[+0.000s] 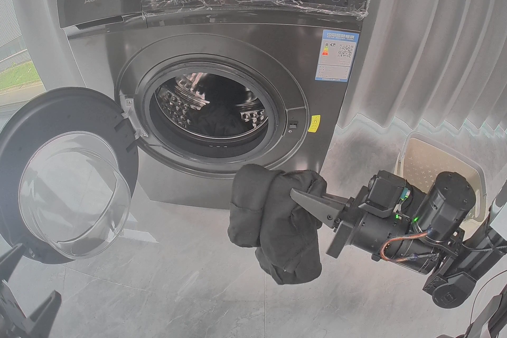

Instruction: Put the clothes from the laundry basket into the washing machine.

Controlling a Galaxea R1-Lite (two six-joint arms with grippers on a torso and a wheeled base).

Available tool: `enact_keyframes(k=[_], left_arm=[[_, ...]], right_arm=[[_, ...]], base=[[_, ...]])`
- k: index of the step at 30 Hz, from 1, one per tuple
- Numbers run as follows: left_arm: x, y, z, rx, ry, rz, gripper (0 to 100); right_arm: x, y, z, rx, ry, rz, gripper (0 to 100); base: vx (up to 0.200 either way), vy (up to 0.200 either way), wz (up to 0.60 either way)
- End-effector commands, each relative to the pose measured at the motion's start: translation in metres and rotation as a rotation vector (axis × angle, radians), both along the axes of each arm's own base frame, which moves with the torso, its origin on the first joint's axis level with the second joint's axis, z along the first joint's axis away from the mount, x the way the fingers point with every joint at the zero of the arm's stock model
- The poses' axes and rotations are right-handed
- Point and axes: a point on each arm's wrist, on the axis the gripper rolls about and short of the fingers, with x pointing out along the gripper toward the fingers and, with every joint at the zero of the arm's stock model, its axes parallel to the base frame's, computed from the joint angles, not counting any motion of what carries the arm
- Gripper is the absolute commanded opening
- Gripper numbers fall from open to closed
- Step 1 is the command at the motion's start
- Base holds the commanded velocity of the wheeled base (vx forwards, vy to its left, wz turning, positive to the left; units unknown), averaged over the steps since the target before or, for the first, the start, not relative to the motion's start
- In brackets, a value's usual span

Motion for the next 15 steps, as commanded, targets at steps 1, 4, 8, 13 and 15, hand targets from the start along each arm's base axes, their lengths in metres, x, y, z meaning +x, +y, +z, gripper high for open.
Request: enact_keyframes(k=[1,4,8,13,15], left_arm=[[0.034,-0.001,0.037,0.039,0.086,-0.066,100],[0.057,-0.002,0.049,0.056,0.123,-0.124,100],[0.085,-0.007,0.057,0.059,0.154,-0.189,100],[0.117,-0.019,0.054,0.061,0.207,-0.283,100],[0.129,-0.027,0.051,0.065,0.228,-0.319,100]], right_arm=[[0.016,0.013,-0.004,0.015,-0.004,-0.056,0],[0.022,0.019,-0.002,0.040,-0.003,-0.068,0],[0.030,0.025,0.009,0.096,-0.019,-0.081,0],[0.036,0.032,0.015,0.131,-0.032,-0.082,0],[0.038,0.034,0.013,0.131,-0.029,-0.080,0]], base=[[0.000,0.000,0.00],[0.000,0.000,0.00],[0.000,0.000,0.00],[0.000,0.000,0.00],[0.000,0.000,0.00]])
